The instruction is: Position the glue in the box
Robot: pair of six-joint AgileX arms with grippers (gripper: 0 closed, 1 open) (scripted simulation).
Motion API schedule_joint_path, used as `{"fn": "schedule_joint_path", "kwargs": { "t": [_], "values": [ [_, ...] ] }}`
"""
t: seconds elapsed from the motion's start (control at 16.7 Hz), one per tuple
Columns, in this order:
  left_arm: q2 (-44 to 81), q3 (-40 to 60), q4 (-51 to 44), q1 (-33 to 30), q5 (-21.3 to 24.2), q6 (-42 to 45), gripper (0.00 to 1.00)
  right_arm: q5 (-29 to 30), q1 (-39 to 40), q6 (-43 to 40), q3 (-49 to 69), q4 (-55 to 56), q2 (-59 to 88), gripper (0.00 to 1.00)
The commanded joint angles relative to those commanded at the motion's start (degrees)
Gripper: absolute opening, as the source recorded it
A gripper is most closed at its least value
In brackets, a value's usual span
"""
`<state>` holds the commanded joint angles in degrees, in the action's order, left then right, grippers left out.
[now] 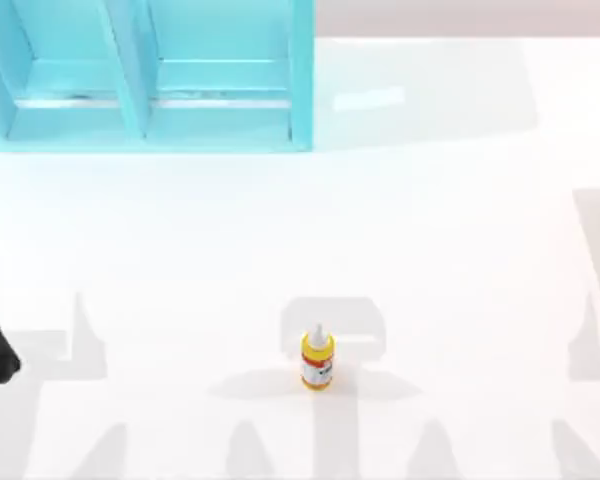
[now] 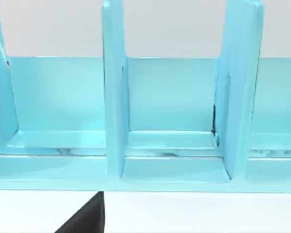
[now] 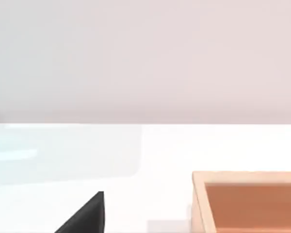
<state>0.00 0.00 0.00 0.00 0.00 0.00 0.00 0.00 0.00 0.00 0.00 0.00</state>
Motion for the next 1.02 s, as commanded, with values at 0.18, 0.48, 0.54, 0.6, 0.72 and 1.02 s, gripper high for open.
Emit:
{"fn": "schedule_joint_path", "kwargs": {
  "t": [0.18, 0.48, 0.54, 0.6, 0.72, 1.02],
  "values": [
    [0.0, 0.0, 0.0, 0.0, 0.0, 0.0, 1.00, 0.3, 0.4, 0.0, 0.1, 0.3, 0.5, 1.00],
    [0.0, 0.0, 0.0, 0.0, 0.0, 0.0, 1.00, 6.7, 8.2, -0.1, 3.1, 6.3, 11.4, 1.00],
    [0.0, 0.0, 0.0, 0.0, 0.0, 0.0, 1.00, 8.9, 10.7, -0.1, 4.2, 8.4, 15.0, 1.00],
    [0.0, 0.0, 0.0, 0.0, 0.0, 0.0, 1.00, 11.3, 13.4, -0.1, 5.3, 10.7, 18.9, 1.00],
    [0.0, 0.0, 0.0, 0.0, 0.0, 0.0, 1.00, 16.9, 19.6, 0.0, 8.0, 16.0, 27.8, 1.00],
    [0.0, 0.0, 0.0, 0.0, 0.0, 0.0, 1.00, 33.6, 37.5, -0.4, 16.0, 31.7, 54.7, 1.00]
  ]
}}
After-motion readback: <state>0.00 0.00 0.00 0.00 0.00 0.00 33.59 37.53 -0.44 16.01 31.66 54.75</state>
